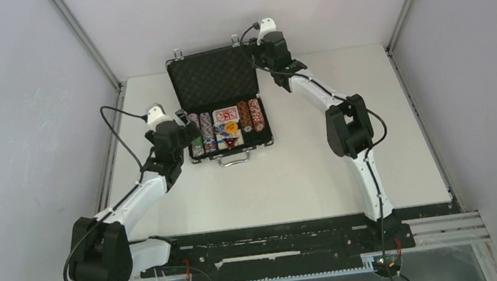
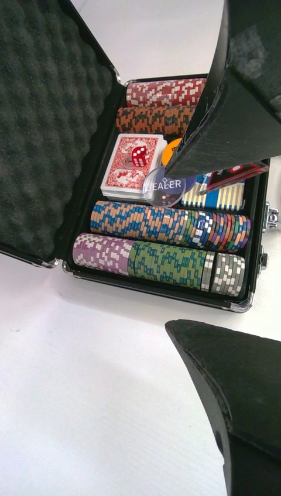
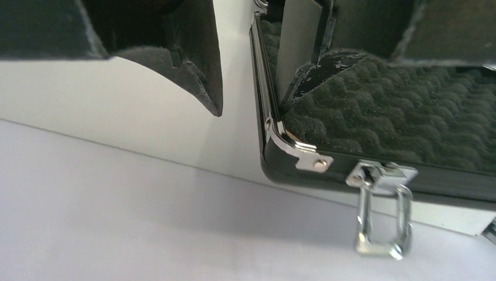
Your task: Pack up texas hold em set
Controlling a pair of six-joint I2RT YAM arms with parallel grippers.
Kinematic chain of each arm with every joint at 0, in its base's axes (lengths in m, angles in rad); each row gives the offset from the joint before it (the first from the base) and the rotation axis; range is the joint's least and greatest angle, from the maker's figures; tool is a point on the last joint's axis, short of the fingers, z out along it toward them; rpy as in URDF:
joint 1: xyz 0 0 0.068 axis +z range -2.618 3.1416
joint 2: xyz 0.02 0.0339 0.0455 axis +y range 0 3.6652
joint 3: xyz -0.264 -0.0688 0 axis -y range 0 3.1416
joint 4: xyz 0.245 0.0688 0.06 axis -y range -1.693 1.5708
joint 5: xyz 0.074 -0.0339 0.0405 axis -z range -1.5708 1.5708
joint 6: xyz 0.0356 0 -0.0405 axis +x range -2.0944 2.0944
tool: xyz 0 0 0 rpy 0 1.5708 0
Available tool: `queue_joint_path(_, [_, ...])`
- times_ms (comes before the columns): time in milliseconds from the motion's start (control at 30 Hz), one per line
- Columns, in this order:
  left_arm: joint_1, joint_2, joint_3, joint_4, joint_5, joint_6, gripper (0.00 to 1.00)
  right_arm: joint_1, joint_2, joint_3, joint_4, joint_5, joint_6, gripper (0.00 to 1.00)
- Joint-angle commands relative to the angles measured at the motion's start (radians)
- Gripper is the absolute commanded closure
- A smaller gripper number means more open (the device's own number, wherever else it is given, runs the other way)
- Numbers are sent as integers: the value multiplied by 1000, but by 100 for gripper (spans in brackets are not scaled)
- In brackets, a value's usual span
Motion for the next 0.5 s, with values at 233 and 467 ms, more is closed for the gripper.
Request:
queue_joint_path(233, [12, 39, -2, 43, 25, -3, 6, -8, 16, 6, 41, -71, 3, 87])
queue_joint_path(467, [15, 42, -5, 49, 36, -10, 7, 14, -55, -118, 88, -57, -25, 100])
